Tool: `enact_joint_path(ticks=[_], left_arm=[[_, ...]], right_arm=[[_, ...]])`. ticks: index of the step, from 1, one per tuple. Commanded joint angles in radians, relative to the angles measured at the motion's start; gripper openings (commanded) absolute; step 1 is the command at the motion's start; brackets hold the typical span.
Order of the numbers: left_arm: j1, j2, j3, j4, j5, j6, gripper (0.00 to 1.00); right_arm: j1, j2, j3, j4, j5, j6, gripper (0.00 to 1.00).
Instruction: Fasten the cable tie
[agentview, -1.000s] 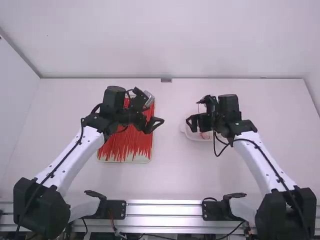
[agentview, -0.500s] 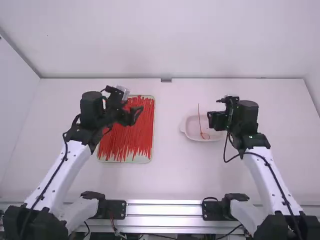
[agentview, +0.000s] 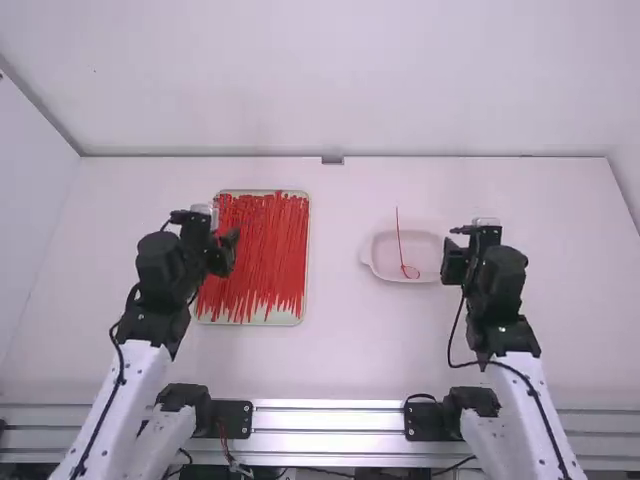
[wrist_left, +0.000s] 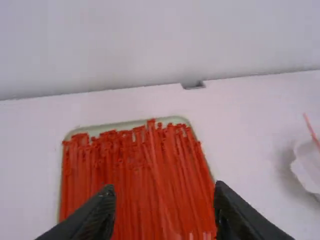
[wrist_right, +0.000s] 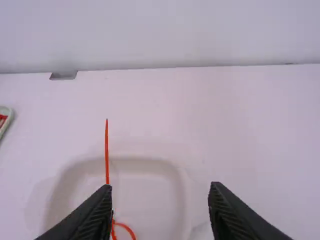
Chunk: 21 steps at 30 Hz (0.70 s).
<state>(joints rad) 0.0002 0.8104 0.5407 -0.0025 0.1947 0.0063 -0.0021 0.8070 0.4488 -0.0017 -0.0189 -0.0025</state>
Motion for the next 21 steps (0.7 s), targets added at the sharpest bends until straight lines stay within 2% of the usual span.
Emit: enact_joint_path(ticks=[1, 5, 17, 21], left_arm=[[0.0, -0.066, -0.056, 0.002, -0.112, -0.006, 0.44], [0.0, -0.155, -0.145, 0.002, -0.195, -0.006, 0.35], [0.0, -0.414, -0.403, 0.002, -0.195, -0.006, 0.09], [0.0, -0.479, -0.469, 0.002, -0.195, -0.006, 0.02]], right_arm=[[0.002, -0.059, -0.062, 0.002, 0.019, 0.002, 0.43], [0.002, -0.148, -0.151, 0.002, 0.019, 0.002, 0.34], [0.002, -0.407, -0.41, 0.002, 0.019, 0.002, 0.09], [0.002, -0.473, -0.449, 0.002, 0.019, 0.002, 0.02]])
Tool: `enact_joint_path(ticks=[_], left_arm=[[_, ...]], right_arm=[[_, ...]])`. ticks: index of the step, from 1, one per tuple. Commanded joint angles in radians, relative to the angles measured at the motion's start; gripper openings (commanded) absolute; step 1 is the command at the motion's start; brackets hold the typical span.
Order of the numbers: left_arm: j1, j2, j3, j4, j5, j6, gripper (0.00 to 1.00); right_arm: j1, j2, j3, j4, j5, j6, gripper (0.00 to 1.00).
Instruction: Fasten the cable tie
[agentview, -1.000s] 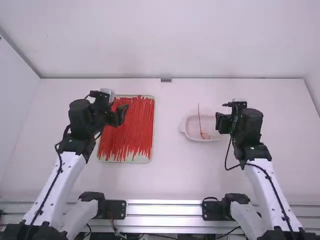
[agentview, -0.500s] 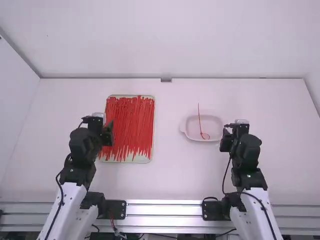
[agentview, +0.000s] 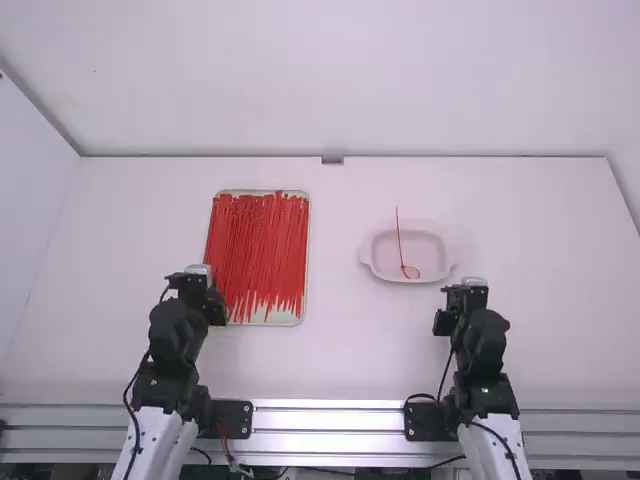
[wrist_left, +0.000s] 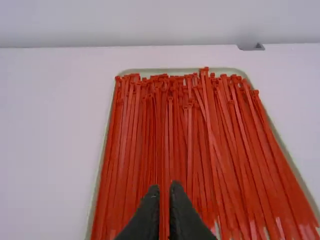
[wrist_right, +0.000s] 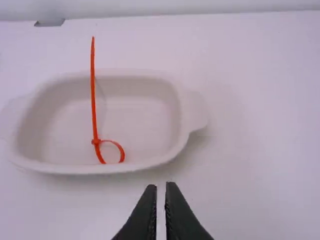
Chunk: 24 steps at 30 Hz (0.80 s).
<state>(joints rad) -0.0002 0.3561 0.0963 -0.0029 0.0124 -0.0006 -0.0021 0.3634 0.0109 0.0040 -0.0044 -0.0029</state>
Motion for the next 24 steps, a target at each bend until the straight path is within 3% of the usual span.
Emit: enact_joint_path(ticks=[1, 5, 24], left_arm=[[0.0, -0.042, -0.042, 0.003, -0.012, 0.001, 0.01], [0.0, -0.104, -0.096, 0.003, -0.012, 0.001, 0.0], [0.0, -0.33, -0.096, 0.003, -0.012, 0.001, 0.0]], right_arm=[[0.002, -0.047, -0.011, -0.004, 0.004, 0.003, 0.0], [0.002, -0.111, -0.011, -0.004, 0.004, 0.003, 0.0], [0.002, -0.339, -0.011, -0.004, 0.004, 0.003, 0.0]])
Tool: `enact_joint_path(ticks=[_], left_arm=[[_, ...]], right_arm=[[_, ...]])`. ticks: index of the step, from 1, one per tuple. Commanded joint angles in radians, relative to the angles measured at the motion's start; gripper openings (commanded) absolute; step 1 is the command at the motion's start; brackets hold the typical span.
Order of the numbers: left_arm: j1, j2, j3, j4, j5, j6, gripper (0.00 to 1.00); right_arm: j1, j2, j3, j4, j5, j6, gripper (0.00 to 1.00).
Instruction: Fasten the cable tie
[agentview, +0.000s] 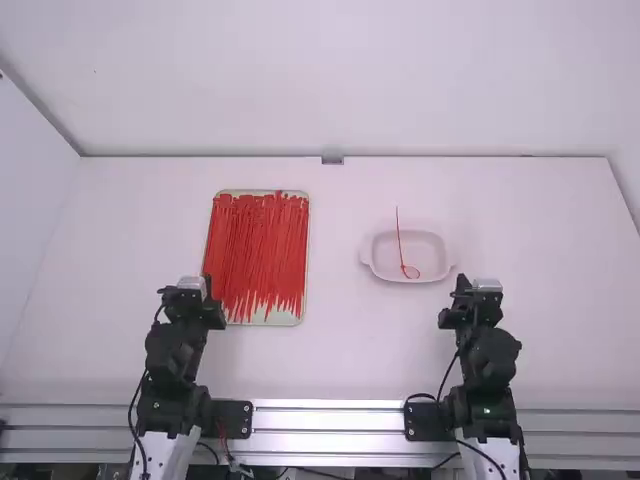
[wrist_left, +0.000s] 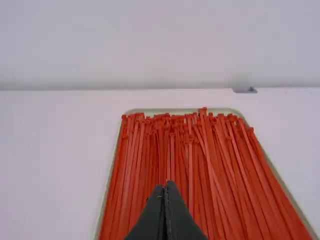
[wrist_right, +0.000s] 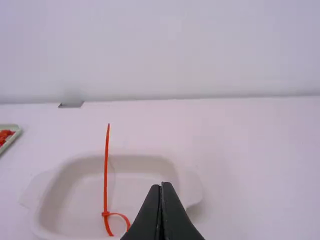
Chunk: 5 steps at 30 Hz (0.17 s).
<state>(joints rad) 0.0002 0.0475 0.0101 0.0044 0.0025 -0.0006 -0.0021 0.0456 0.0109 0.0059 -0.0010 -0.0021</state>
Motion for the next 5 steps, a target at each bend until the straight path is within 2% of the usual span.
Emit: enact_joint_path(ticks=[1, 5], left_arm=[[0.0, -0.032, -0.01, -0.004, -0.002, 0.001, 0.0], [0.0, -0.047, -0.01, -0.004, -0.002, 0.001, 0.0]], right_arm=[[0.002, -0.032, -0.011, -0.006, 0.001, 0.002, 0.0], [0.002, -0.046, -0.011, -0.006, 0.001, 0.002, 0.0]])
